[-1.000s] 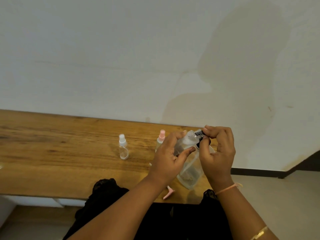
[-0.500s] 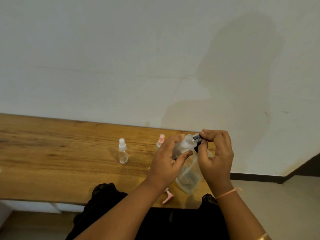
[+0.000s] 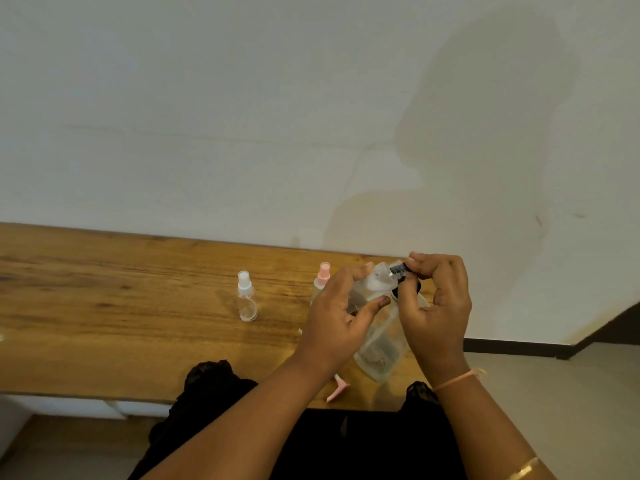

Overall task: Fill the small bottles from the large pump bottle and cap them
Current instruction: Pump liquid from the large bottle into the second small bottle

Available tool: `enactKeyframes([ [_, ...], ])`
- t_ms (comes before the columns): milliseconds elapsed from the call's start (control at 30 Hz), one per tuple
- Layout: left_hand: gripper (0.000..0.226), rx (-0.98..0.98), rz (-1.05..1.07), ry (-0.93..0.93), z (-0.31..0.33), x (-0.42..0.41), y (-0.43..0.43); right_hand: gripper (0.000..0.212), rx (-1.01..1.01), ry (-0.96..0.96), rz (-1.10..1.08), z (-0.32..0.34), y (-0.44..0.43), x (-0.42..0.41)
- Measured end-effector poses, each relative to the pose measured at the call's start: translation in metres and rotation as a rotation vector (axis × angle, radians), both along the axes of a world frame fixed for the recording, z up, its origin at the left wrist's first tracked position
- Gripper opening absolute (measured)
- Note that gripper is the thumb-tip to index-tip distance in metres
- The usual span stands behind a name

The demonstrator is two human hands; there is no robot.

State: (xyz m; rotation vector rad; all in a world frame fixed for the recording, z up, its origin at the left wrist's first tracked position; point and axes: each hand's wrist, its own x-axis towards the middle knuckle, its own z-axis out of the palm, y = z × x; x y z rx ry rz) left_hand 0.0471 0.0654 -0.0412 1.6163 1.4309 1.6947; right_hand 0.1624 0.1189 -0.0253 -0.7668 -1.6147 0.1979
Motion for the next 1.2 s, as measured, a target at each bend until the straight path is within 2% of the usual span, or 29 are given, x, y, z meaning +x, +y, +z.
enactKeyframes([
  [533,0.036,-0.053,-0.016,-0.018,-0.005,0.000,0.001,0.014,-0.012,0.012,0.025,-0.006,0.003,0.006],
  [833,0.039,0.031,0.007,-0.017,-0.001,0.000,0.001,0.018,-0.025,-0.005,0.026,0.006,-0.003,0.003],
  [1200,0.036,-0.020,-0.019,-0.044,-0.008,0.001,0.003,0.016,-0.005,0.028,0.024,-0.004,0.001,0.002],
])
